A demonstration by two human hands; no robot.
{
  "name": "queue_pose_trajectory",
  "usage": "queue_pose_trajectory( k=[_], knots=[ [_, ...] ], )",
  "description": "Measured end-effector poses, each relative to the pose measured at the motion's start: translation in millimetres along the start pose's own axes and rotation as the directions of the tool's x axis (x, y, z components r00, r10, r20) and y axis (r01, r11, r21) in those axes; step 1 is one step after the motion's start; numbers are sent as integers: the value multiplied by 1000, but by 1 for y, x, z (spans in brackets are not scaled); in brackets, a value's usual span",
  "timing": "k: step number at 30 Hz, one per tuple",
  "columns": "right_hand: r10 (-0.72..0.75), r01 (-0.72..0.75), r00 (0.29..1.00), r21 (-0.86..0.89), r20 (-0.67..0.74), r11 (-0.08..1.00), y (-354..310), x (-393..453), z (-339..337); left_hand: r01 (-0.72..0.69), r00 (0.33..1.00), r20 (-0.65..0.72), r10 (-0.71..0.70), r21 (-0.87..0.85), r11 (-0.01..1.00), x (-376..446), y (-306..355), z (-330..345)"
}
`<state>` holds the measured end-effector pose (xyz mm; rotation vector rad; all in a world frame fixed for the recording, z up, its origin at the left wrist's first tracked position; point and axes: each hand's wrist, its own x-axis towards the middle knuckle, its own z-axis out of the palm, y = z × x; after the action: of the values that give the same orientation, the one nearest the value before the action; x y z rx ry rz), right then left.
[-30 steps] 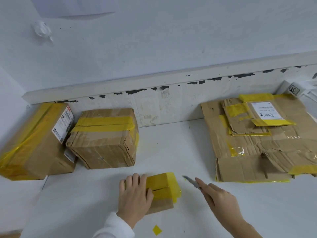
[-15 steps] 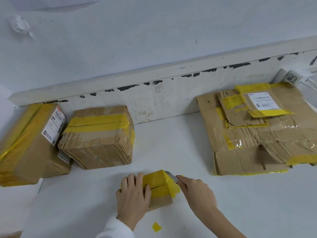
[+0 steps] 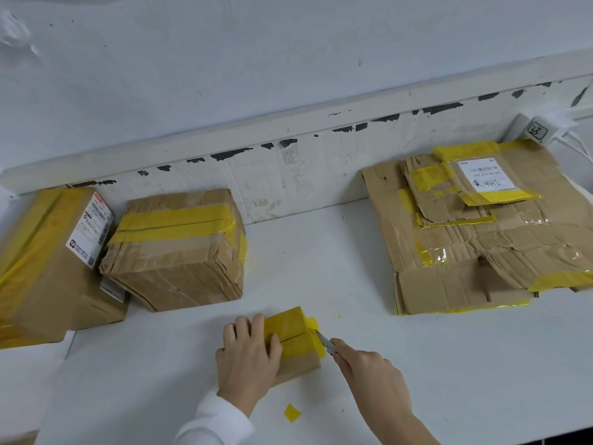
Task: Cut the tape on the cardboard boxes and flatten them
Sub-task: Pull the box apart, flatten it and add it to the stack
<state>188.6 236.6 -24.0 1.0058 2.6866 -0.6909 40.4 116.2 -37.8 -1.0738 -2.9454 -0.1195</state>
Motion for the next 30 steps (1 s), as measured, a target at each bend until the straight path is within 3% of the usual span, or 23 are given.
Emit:
queue_pose_trajectory(
  k=[11,14,16,20,23,24,26,27,28,30],
  knots=[
    [62,-55,996,-112,62,992,-2,-25,2,-31,999,-35,32,28,999,1,-3,5],
    [77,-68,994,-118,72,991,2,-29,0,26,1000,-6,-26,47,999,2,-3,6],
    [61,-53,995,-107,76,993,7,-30,-3,73,993,86,-85,133,988,3,-1,4],
    [146,-146,989,100,13,984,19,-29,-14,139,949,255,-186,191,972,9,-6,-9],
    [152,-143,988,442,16,886,24,-26,-14,264,899,388,-202,-112,958,13,-18,-17],
    [140,-134,990,508,27,851,23,-25,-13,290,906,366,-214,-166,943,12,-21,-17],
    [101,-117,993,575,60,810,17,-22,-10,173,970,190,-153,-93,981,12,-28,-18],
    [81,-107,994,590,70,801,14,-21,-9,51,992,119,-45,-44,998,12,-29,-18],
    [67,-99,995,597,76,796,11,-20,-8,-90,993,70,93,-44,995,12,-30,-19],
    [52,-91,995,603,81,793,8,-18,-8,-377,926,4,377,-44,925,16,-31,-24]
  ],
)
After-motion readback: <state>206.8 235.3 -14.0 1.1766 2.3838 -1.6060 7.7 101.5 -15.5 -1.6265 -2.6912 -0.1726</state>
